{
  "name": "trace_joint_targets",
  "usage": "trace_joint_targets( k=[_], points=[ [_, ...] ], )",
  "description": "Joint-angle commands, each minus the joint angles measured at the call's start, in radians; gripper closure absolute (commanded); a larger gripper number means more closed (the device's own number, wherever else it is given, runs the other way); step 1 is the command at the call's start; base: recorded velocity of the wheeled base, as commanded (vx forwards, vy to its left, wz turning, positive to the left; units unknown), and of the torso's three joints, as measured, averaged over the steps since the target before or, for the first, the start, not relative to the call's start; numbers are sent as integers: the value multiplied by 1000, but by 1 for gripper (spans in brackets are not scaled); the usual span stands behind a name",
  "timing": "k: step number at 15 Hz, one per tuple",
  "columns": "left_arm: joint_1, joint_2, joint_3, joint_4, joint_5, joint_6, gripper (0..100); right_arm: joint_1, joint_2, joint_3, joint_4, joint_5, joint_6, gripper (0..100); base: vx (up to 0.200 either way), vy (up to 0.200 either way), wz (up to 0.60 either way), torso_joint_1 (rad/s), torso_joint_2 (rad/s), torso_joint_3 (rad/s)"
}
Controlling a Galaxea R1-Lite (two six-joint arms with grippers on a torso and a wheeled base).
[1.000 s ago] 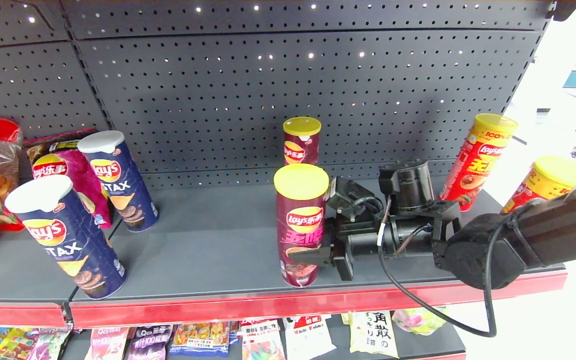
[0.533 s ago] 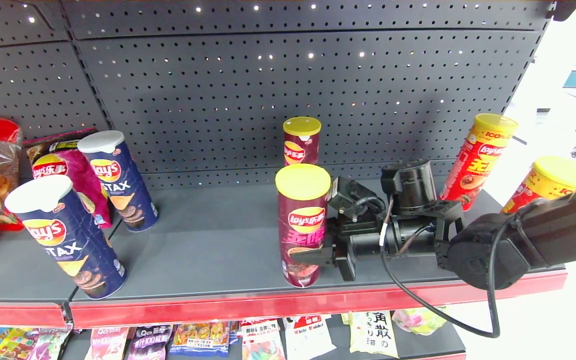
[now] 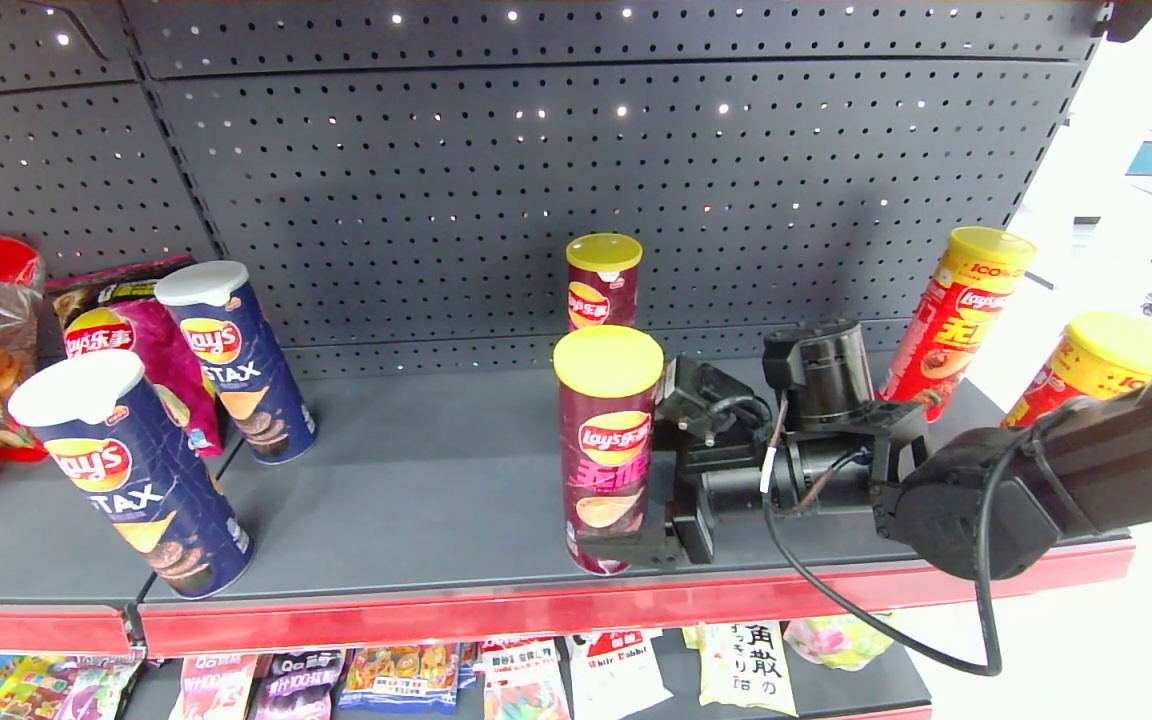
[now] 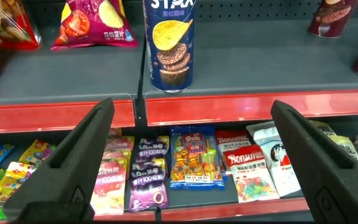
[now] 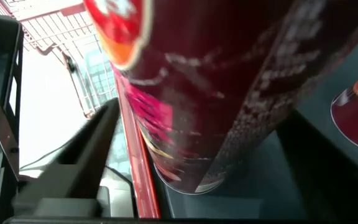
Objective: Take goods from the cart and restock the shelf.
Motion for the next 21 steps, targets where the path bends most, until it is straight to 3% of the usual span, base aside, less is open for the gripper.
trace_joint_targets(
  k=[1,10,14,18,21],
  points=[
    [0,1,0,0,0,0,0,1,-10,0,-3,2,0,0,0,0,0,0,0,0],
    [0,1,0,0,0,0,0,-55,-108,112,-3,0,11,0,0,0,0,0,0,0],
    [0,1,0,0,0,0,0,-78,-208,230,-2,-47,12,0,0,0,0,0,0,0],
    [0,1,0,0,0,0,0,-76,-354,436,-5,-112,3,0,0,0,0,0,0,0],
    [0,1,0,0,0,0,0,-73,-366,439,-23,-187,11,0,0,0,0,0,0,0]
  ],
)
